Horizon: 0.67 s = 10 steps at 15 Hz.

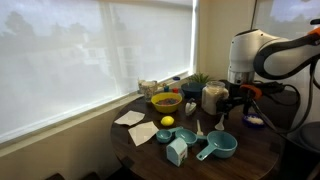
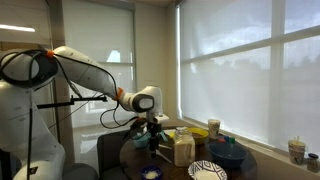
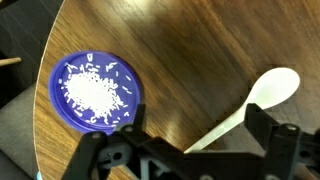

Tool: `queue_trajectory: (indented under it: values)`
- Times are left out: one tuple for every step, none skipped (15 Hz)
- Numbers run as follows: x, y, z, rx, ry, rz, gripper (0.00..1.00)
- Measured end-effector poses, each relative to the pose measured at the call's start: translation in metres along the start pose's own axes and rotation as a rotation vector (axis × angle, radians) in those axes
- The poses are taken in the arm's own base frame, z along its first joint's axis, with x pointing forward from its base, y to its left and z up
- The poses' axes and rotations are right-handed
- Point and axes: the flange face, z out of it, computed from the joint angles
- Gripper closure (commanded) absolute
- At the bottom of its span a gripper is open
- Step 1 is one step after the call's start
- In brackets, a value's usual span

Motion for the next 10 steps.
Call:
queue_trajectory:
  values:
    - [0.001, 0.006, 0.003, 0.000, -0.007, 0.001, 0.00]
    - [0.001, 0.012, 0.005, -0.001, -0.011, 0.008, 0.00]
    - [0.002, 0.017, 0.007, -0.003, -0.014, 0.015, 0.00]
    - [0.003, 0.022, 0.008, -0.003, -0.014, 0.025, 0.00]
    - [0.004, 0.027, 0.008, -0.003, -0.014, 0.035, 0.00]
    - [0.005, 0.031, 0.009, -0.002, -0.013, 0.045, 0.00]
    - [0.006, 0.035, 0.010, -0.001, -0.012, 0.054, 0.00]
    - [0.008, 0.038, 0.011, 0.004, -0.007, 0.062, 0.00]
    - [0.009, 0.040, 0.014, 0.009, -0.002, 0.069, 0.00]
    - [0.009, 0.042, 0.017, 0.011, 0.000, 0.074, 0.00]
